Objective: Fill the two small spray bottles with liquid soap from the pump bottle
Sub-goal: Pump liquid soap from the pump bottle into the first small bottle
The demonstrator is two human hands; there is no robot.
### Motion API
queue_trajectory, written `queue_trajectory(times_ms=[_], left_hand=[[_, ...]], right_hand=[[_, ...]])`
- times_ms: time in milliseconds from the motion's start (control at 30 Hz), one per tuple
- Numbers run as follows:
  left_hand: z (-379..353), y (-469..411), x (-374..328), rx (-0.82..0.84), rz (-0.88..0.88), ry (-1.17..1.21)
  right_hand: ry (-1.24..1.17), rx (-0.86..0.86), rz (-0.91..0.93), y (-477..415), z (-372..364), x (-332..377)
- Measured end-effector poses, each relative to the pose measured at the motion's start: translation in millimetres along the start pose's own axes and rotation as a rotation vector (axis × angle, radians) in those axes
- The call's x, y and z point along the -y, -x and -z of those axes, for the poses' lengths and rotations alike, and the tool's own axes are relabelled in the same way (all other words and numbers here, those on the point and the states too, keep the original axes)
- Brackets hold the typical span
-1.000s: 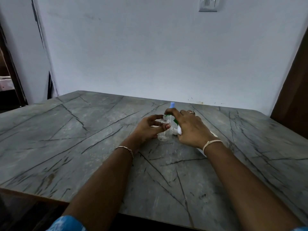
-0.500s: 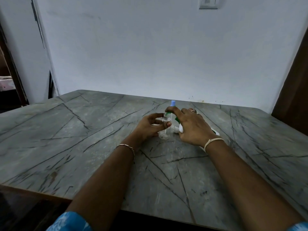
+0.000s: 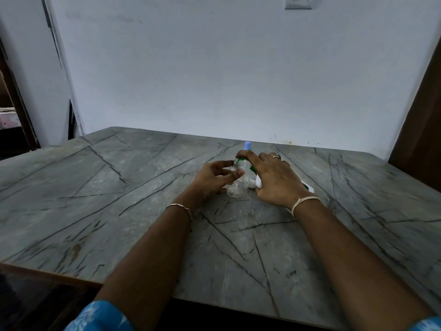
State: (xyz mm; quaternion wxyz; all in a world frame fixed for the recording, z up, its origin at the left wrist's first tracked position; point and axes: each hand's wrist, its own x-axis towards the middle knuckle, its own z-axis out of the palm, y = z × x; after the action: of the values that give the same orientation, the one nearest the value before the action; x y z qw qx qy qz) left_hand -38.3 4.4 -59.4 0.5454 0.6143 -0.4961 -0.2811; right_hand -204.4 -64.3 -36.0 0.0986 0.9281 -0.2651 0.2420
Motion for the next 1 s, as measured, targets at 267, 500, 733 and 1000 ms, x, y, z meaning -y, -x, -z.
queue_trajectory(times_ms=[267, 500, 733, 1000], left_hand=[[0.2, -0.2, 1.2, 0.007, -0.014, 0.028], [0.8, 0.5, 0.2, 0.021, -0.009, 0.009], [0.8, 0.7, -1.4, 0.025, 0.001, 0.016], [0.9, 0.5, -0.2, 0.023, 0.012, 0.036]], right_hand=[[-0.003, -0.024, -0.014, -4.0, -2.5, 1.7], [0.017, -0.018, -0.004, 0.0, -1.6, 0.5], [-0.021, -0.019, -0.022, -3.6, -2.0, 2.0], [0.022, -0.018, -0.003, 1.2, -0.4, 0.5]])
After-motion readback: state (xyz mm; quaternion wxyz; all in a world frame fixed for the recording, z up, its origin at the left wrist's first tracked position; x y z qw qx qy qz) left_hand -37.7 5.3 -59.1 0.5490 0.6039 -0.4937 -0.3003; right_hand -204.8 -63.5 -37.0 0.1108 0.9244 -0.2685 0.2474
